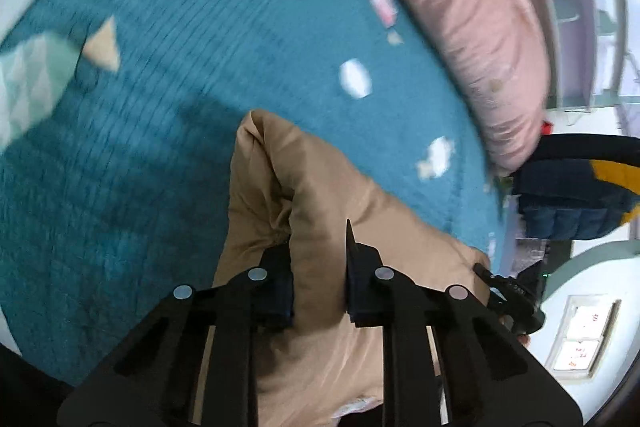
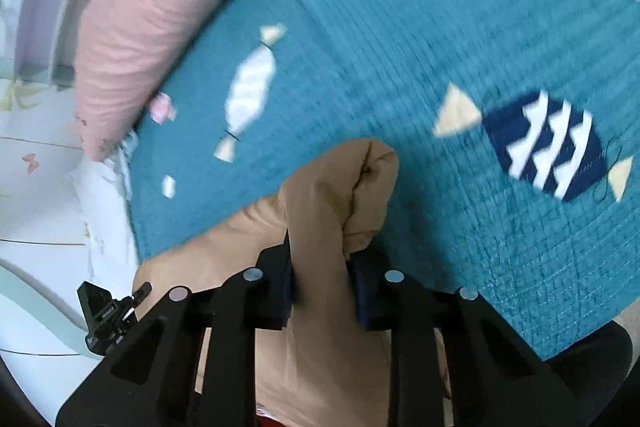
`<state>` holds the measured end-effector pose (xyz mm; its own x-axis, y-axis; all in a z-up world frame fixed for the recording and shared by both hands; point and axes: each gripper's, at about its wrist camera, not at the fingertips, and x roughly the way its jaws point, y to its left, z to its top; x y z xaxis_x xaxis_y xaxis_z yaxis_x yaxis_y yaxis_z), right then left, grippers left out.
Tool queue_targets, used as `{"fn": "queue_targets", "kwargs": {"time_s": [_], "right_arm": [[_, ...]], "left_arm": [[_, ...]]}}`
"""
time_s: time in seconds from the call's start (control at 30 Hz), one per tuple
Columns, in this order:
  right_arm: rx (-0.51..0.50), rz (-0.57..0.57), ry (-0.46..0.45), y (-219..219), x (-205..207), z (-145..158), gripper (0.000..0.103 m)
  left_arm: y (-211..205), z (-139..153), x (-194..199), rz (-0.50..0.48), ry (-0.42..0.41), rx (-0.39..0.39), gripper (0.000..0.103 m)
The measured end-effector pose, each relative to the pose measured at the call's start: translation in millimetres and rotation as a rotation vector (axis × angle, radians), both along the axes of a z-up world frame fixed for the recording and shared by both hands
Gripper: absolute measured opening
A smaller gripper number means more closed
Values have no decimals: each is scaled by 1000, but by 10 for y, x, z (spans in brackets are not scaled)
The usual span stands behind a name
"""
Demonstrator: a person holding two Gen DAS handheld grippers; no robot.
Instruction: Fold large clothes
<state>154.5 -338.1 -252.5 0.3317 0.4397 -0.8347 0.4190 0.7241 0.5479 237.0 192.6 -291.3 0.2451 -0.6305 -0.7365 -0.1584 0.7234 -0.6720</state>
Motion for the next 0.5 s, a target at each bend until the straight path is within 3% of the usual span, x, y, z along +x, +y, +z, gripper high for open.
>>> {"fn": "queue_targets", "kwargs": {"time_s": [0.1, 0.2, 0.27, 0.3, 0.33, 0.37, 0.4, 0.43, 0.5], "right_arm": [[-9, 12, -80, -10, 134, 238, 21], [13, -20, -64, -82, 374, 249, 22], [-27, -1, -43, -74, 594, 96, 31], [-66, 11, -3, -65, 682, -23, 41], [-104, 20, 47, -37, 735, -113, 51], [-143, 23, 113, -6, 750, -195, 54], [-143, 20, 119, 17, 721, -193, 58], [-128, 29, 67, 47, 652, -108, 67], [-178, 43, 19, 73, 550, 64, 73]], "left_arm": [[-19, 221, 128, -5, -64, -8, 17], [-26, 224, 320, 7, -57, -11, 19], [-94, 38, 514, 13, -30, 59, 27], [-114, -47, 567, 19, -5, 119, 34], [-152, -136, 609, 21, 35, 188, 35], [-184, -183, 620, 18, 55, 191, 35], [-190, -166, 592, 31, 50, 178, 38], [-188, -111, 555, 34, 30, 179, 56], [-181, 29, 490, 21, 18, 264, 72]]}}
